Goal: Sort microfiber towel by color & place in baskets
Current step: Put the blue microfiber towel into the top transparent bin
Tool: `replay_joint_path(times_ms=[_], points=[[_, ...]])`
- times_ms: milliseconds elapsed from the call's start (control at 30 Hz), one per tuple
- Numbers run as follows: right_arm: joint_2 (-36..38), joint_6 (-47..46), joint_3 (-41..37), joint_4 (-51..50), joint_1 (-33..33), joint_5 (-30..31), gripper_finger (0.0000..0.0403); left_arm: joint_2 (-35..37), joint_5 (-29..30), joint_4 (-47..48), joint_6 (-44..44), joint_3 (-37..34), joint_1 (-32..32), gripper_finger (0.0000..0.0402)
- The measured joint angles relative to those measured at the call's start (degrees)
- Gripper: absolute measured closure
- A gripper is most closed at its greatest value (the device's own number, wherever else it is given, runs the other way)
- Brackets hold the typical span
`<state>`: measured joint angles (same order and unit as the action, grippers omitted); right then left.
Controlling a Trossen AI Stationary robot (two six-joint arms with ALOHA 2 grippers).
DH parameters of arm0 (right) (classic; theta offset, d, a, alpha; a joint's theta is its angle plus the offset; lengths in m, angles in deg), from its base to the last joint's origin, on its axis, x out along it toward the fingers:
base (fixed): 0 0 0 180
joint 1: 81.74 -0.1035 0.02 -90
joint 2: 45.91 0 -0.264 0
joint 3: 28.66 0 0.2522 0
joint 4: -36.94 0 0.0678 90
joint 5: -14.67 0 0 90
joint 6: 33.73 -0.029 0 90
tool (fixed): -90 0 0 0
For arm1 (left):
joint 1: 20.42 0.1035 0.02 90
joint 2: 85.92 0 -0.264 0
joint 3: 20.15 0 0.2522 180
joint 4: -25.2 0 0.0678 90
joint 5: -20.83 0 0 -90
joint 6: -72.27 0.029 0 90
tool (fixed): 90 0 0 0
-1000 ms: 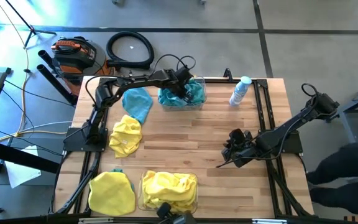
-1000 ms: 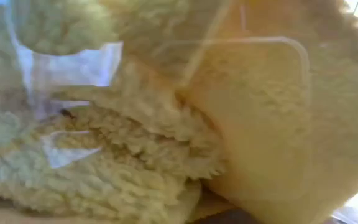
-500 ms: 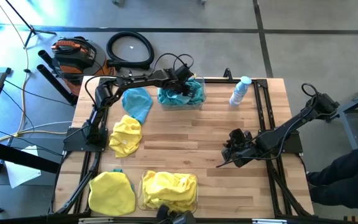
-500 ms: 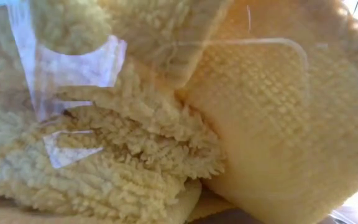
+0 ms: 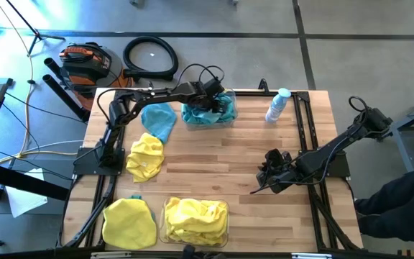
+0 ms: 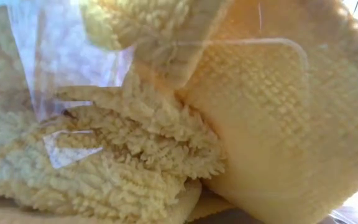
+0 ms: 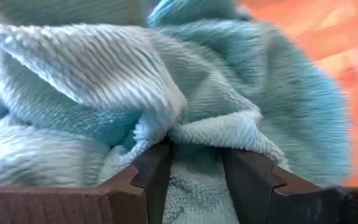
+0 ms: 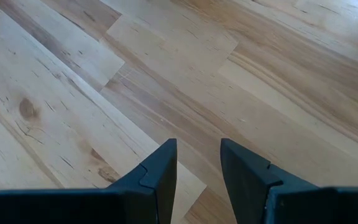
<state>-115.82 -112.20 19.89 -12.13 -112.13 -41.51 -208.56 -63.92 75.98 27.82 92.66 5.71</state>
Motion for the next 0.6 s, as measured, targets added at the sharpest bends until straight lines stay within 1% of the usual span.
replay_joint_path(times_ms=[67,167,300,467,600], points=[[0.00,0.24,0.00,0.00,0.00,-0.01,0.0285,1.13,0.62,0.05,-0.02,0.00,-0.58,0.0266],[0.00,0.51,0.00,-0.08,0.00,-0.04,0.0285,2.50,3.44,0.52,-1.15,0.00,-1.46,0.0266],[0.00,1.97,0.00,-0.15,0.00,-0.15,0.0285,2.64,3.74,1.81,-4.08,0.00,-1.96,0.0266],[0.00,1.99,0.00,-0.24,0.00,-0.24,0.0285,0.41,4.10,2.13,-7.43,0.07,-2.20,0.0266],[0.00,2.01,0.00,-0.27,0.00,-0.24,0.0285,-2.43,2.27,1.56,-9.11,0.15,-2.09,0.0266]])
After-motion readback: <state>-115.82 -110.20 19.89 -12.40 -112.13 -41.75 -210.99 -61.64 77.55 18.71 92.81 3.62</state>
